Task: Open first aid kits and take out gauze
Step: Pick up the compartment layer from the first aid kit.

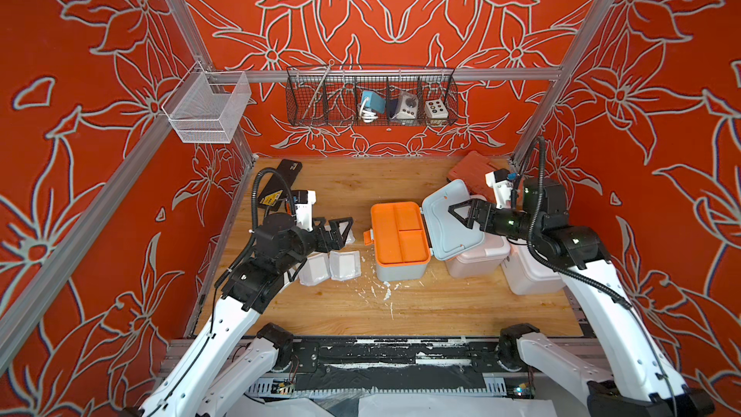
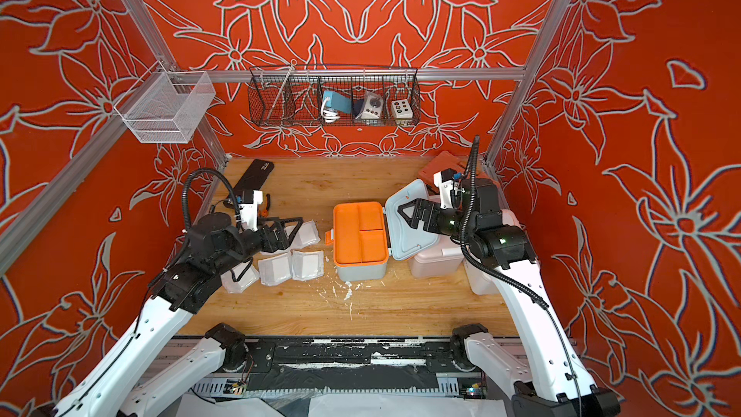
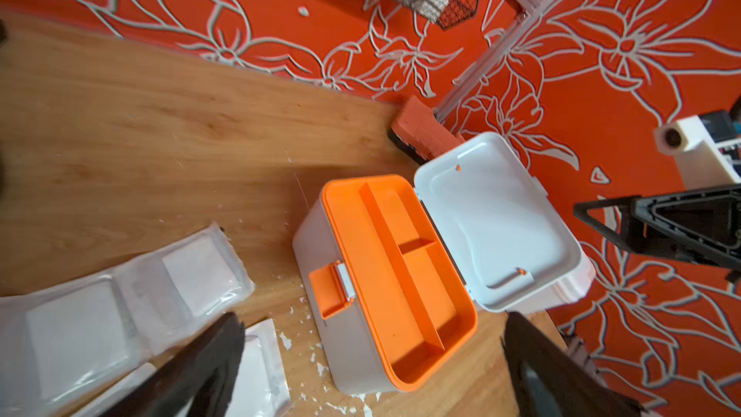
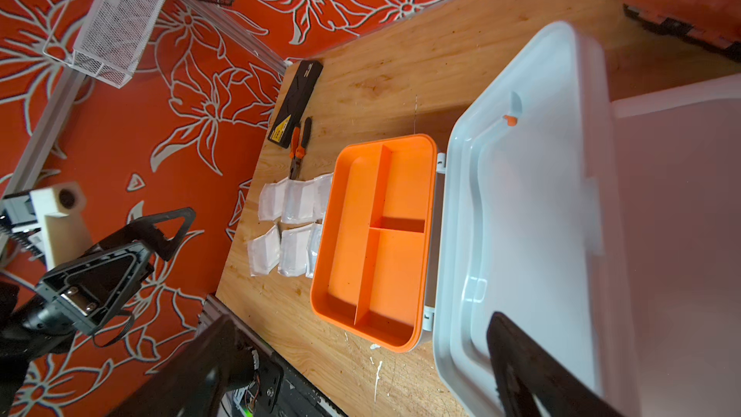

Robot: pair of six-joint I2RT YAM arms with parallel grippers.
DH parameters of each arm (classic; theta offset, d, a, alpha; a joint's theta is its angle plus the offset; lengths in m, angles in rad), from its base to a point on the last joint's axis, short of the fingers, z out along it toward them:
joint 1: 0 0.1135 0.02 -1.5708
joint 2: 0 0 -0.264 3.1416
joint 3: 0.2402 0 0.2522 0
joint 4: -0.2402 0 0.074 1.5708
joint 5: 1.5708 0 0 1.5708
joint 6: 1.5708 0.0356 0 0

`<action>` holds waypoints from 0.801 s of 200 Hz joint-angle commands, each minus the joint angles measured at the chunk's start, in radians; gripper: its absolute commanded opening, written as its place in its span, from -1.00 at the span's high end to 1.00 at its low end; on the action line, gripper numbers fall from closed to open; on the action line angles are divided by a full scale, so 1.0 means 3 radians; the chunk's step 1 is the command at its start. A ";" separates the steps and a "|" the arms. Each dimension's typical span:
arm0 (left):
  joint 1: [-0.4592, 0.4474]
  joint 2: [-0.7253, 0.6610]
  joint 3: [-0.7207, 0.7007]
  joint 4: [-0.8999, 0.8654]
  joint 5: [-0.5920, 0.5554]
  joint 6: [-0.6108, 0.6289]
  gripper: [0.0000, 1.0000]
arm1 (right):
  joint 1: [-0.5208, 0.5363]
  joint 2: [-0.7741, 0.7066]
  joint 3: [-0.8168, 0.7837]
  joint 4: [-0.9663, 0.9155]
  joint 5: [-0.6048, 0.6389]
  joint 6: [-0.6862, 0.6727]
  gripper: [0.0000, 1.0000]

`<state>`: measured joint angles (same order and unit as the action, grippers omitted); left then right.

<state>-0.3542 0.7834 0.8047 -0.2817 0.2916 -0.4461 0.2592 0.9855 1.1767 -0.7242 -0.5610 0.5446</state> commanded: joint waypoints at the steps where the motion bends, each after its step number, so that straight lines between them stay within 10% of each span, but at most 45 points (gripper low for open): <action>1: 0.0010 0.0102 -0.0129 0.0272 0.0582 -0.0061 -0.95 | 0.0168 0.0078 -0.0032 0.0164 -0.0008 0.0048 -0.96; 160: 0.0010 -0.0187 -0.0791 0.0514 0.0589 -0.0333 -0.95 | 0.1956 0.0968 0.0246 -0.0429 0.1812 -0.0289 -0.96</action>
<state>-0.3542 0.7425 0.5888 -0.1474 0.4839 -0.5396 0.8207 1.2362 1.1965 -0.7582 -0.1650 0.5049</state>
